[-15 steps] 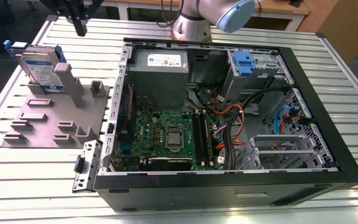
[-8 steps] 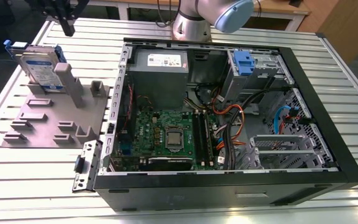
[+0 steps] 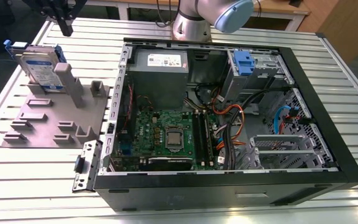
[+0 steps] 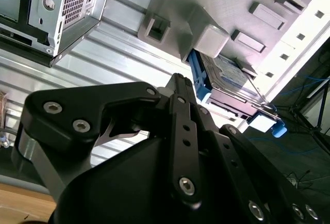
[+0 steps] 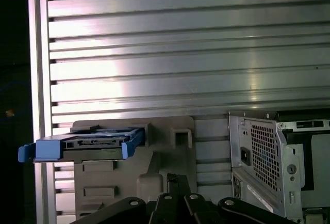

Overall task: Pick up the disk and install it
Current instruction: 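Reach for the disk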

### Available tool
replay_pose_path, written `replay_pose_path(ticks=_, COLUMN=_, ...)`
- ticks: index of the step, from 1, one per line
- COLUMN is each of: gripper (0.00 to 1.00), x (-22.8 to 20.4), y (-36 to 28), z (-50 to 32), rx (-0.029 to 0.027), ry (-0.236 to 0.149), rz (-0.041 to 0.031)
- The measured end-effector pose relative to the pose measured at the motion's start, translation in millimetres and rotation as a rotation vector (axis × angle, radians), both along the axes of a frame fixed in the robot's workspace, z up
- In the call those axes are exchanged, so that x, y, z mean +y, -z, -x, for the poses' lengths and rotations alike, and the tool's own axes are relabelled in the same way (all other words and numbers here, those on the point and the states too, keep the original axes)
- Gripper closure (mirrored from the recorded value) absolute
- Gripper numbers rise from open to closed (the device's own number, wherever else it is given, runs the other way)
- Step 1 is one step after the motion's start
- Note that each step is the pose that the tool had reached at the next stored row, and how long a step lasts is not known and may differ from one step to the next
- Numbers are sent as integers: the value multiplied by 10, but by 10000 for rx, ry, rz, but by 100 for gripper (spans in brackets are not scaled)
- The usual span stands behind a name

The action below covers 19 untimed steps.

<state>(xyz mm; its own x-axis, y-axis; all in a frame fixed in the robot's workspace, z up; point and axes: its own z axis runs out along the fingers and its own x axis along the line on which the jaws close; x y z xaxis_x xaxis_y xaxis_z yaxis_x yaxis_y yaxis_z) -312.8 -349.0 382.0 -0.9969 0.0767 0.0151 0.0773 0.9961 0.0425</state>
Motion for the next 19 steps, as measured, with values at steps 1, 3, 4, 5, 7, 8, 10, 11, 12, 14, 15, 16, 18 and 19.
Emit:
replay_pose_path(ticks=1, gripper=89, x=0, y=0, z=0, rx=0, ry=1, rz=0)
replay_pose_path(ticks=3, gripper=89, x=0, y=0, z=0, rx=0, ry=1, rz=0)
replay_pose_path(ticks=4, gripper=89, x=0, y=0, z=0, rx=0, ry=1, rz=0)
replay_pose_path(ticks=5, gripper=89, x=0, y=0, z=0, rx=0, ry=0, rz=0)
replay_pose_path(ticks=7, gripper=89, x=0, y=0, z=0, rx=0, ry=1, rz=0)
replay_pose_path(ticks=8, gripper=89, x=0, y=0, z=2, rx=0, ry=1, rz=0)
replay_pose_path(ticks=10, gripper=89, x=0, y=0, z=23, rx=0, ry=2, rz=0)
replay_pose_path(ticks=11, gripper=89, x=0, y=0, z=47, rx=-1, ry=0, rz=0)
replay_pose_path(ticks=12, gripper=89, x=1, y=0, z=80, rx=1, ry=1, rz=0)
replay_pose_path(ticks=14, gripper=89, x=4, y=1, z=157, rx=0, ry=1, rz=0)
replay_pose_path(ticks=15, gripper=89, x=7, y=2, z=195, rx=0, ry=1, rz=0)
replay_pose_path(ticks=16, gripper=89, x=13, y=4, z=238, rx=-1, ry=0, rz=0)
replay_pose_path(ticks=18, gripper=89, x=29, y=6, z=324, rx=0, ry=0, rz=0)
replay_pose_path(ticks=19, gripper=89, x=37, y=8, z=369, rx=0, ry=1, rz=0)
